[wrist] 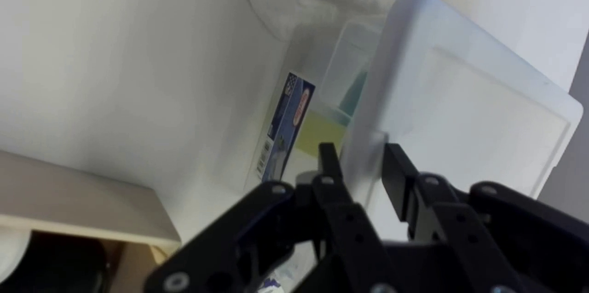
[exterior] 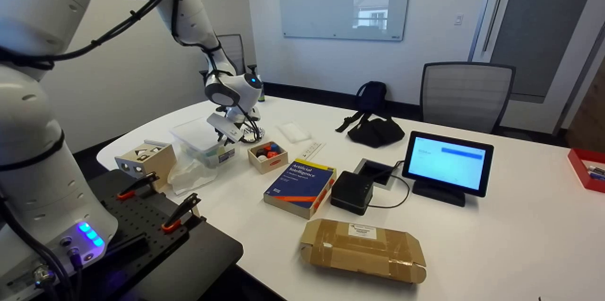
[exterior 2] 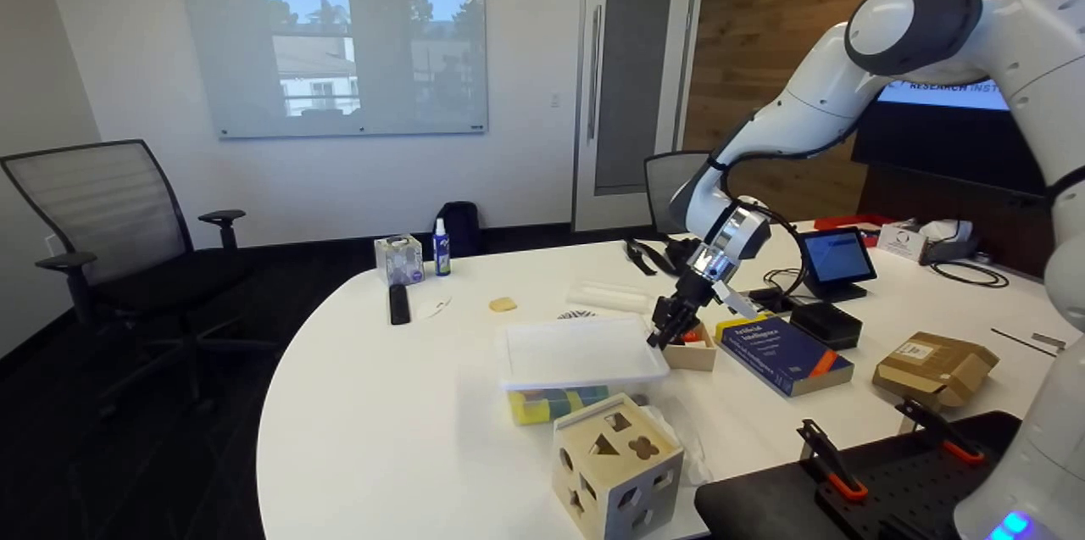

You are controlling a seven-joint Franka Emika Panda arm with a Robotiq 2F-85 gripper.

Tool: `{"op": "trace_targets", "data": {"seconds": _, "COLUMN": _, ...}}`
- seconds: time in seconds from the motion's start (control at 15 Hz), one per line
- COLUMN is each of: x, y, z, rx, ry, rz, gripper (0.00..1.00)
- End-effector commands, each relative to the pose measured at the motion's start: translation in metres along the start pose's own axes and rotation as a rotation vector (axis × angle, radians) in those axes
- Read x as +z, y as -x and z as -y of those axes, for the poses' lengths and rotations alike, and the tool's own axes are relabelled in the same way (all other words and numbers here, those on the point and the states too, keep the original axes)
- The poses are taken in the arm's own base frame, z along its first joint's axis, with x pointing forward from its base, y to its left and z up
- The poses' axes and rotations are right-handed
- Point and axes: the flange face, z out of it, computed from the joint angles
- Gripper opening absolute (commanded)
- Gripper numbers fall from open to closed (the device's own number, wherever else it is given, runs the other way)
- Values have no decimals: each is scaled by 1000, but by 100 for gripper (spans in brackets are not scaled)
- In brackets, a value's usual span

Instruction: Remove the white lid from the lunchbox and put it on the table

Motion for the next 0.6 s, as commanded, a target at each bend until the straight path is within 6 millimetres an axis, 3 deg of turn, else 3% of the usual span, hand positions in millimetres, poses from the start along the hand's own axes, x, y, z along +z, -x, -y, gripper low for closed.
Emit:
{"op": "trace_targets", "data": {"seconds": 0.0, "x": -8, "y": -3, "z": 14, "rx": -10, "ry": 17, "rz": 21, "gripper": 7}}
{"op": "trace_targets", "data": {"seconds": 0.13, "x": -12, "y": -5, "z": 21, "rx": -7, "ry": 23, "rz": 37, "gripper": 2}}
{"op": "trace_targets", "data": {"seconds": 0.53, "x": -23, "y": -16, "z": 44, "rx": 1, "ry": 14, "rz": 67, "gripper": 4}}
